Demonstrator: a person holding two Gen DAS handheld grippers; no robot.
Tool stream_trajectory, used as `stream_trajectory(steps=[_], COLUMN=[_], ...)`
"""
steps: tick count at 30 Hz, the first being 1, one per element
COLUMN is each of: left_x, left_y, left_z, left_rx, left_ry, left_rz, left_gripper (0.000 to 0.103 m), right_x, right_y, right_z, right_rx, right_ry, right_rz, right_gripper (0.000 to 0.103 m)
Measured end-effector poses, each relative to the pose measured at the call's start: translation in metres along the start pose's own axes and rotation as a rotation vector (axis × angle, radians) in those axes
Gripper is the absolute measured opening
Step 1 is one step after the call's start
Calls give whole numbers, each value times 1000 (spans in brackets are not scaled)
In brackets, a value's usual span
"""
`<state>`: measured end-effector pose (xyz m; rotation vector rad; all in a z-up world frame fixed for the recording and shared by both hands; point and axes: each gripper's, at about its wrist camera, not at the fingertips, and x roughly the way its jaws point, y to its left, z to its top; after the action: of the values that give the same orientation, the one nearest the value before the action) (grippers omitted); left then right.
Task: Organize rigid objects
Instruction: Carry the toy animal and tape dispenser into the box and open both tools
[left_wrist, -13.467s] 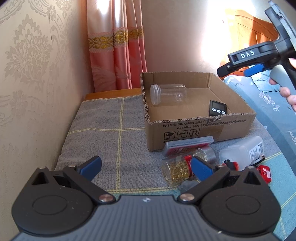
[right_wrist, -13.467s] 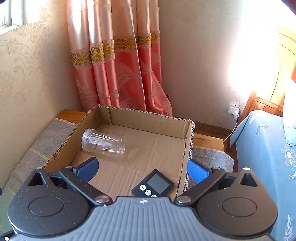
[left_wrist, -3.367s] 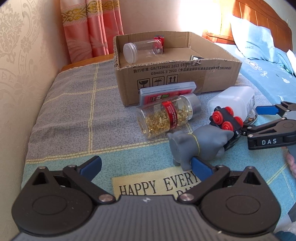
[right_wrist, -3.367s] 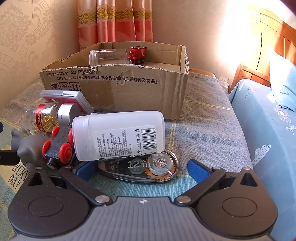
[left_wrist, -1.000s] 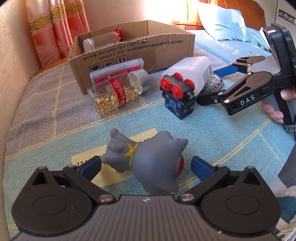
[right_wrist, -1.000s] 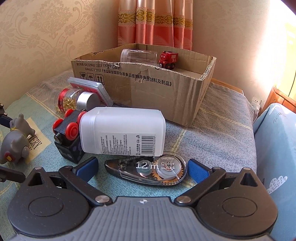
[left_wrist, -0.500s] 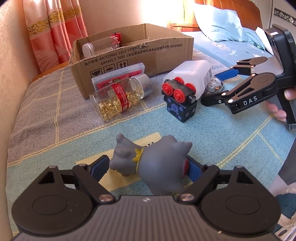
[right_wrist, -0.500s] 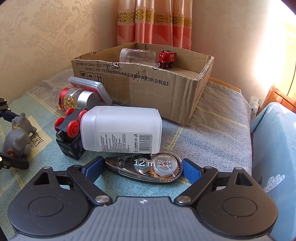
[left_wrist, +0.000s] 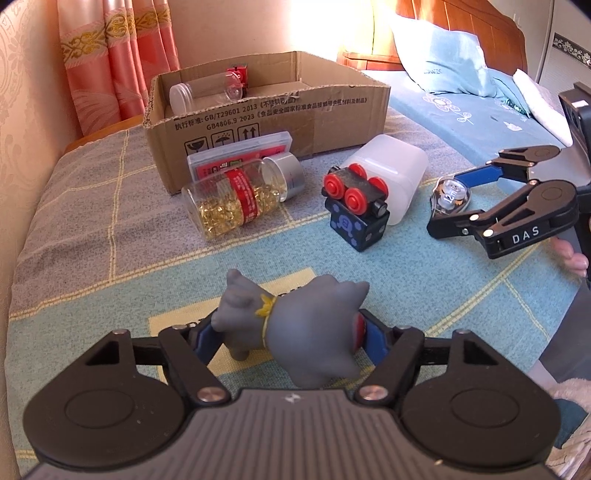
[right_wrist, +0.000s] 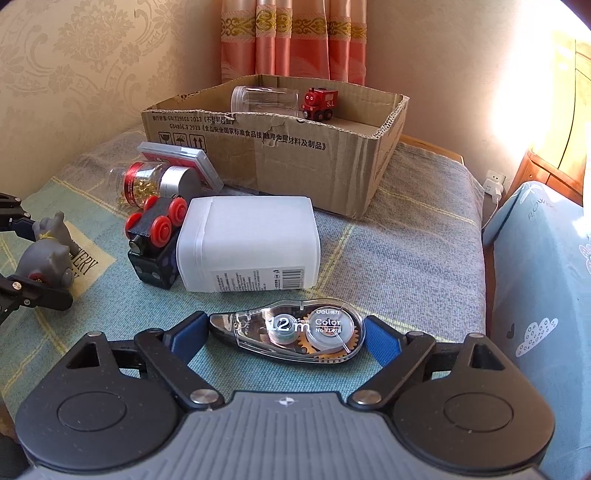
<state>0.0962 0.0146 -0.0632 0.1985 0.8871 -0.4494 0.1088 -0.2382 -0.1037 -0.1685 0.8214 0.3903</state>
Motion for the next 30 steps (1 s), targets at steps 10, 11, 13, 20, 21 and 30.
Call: stream_trajectory(steps=[10, 11, 13, 20, 21, 30], left_x=[-18, -20, -24, -34, -34, -19], left_y=[-2, -2, -2, 8, 9, 19], left_z=[15, 18, 25, 64, 71, 147], left_rx=[20, 22, 27, 45, 52, 90], left_ry=[5, 1, -5, -58, -67, -165], left_rz=[-15, -13, -7, -1, 3, 49], left_gripper=[74, 74, 74, 74, 74, 74], right_x=[-25, -29, -36, -51, -52, -53], right_y=[1, 2, 3, 5, 5, -2], right_z=[8, 11, 18, 43, 47, 96], right_rx=[5, 0, -17, -42, -44, -68], right_ry=[-10, -20, -31, -89, -99, -187], right_rz=[20, 22, 24, 39, 40, 23], right_gripper=[93, 93, 93, 93, 93, 93])
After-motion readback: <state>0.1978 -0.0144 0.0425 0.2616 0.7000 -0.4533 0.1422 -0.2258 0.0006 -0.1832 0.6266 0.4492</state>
